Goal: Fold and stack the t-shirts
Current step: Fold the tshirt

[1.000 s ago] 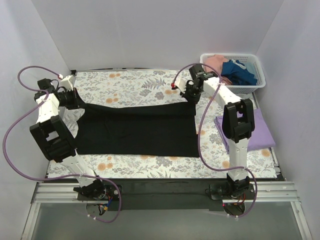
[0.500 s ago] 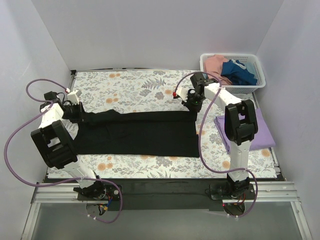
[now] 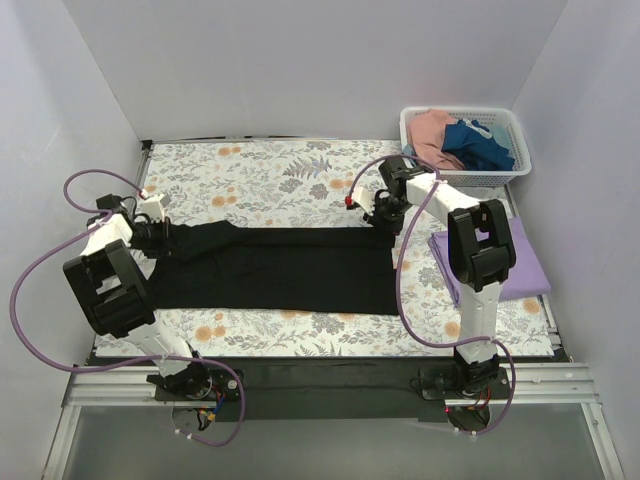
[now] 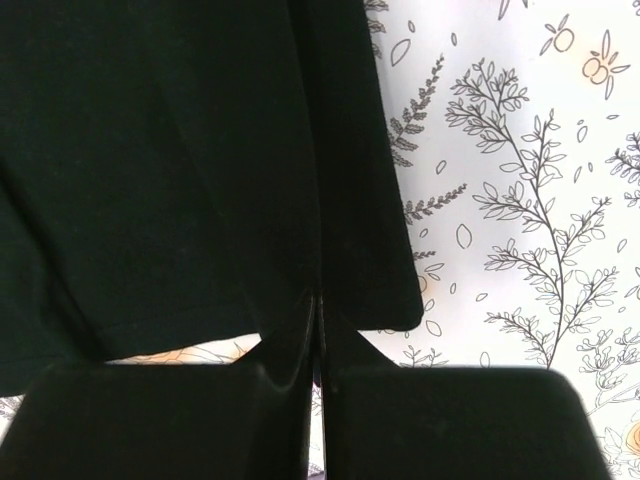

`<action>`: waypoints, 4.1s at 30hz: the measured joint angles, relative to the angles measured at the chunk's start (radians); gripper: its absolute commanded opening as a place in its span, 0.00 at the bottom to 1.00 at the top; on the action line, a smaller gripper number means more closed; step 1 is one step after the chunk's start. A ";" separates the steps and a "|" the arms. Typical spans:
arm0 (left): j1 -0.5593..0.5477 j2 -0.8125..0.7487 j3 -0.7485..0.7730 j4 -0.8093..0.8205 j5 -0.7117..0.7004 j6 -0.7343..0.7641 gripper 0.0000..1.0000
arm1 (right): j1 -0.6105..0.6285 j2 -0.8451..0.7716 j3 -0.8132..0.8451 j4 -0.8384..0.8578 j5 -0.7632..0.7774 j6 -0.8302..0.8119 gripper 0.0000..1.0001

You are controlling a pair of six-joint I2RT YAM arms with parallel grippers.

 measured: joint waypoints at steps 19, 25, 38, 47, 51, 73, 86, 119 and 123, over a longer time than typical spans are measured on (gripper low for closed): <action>0.000 -0.091 -0.067 0.012 -0.014 0.120 0.00 | 0.056 -0.157 -0.172 0.014 0.034 -0.066 0.01; 0.000 -0.094 -0.151 0.019 -0.051 0.174 0.07 | 0.067 -0.157 -0.240 0.030 0.044 -0.081 0.07; 0.006 -0.087 0.006 -0.042 0.014 0.154 0.38 | 0.081 -0.159 -0.171 0.005 0.032 -0.048 0.44; -0.006 0.100 0.220 -0.056 0.074 0.035 0.43 | 0.081 -0.111 0.013 -0.043 -0.064 0.033 0.45; -0.044 0.127 0.214 -0.061 0.066 0.004 0.43 | 0.081 -0.051 0.016 -0.062 -0.090 0.057 0.45; -0.145 0.106 0.070 0.047 -0.130 -0.038 0.12 | 0.083 -0.012 -0.058 -0.072 -0.098 0.056 0.39; -0.145 -0.084 -0.027 -0.020 -0.072 0.180 0.00 | 0.083 -0.014 -0.061 -0.071 -0.097 0.050 0.39; -0.146 0.176 0.179 -0.141 0.071 0.142 0.57 | 0.093 -0.074 -0.010 -0.132 -0.131 0.035 0.48; -0.163 0.192 0.182 -0.138 0.080 0.110 0.56 | 0.102 -0.058 0.007 -0.132 -0.145 0.049 0.48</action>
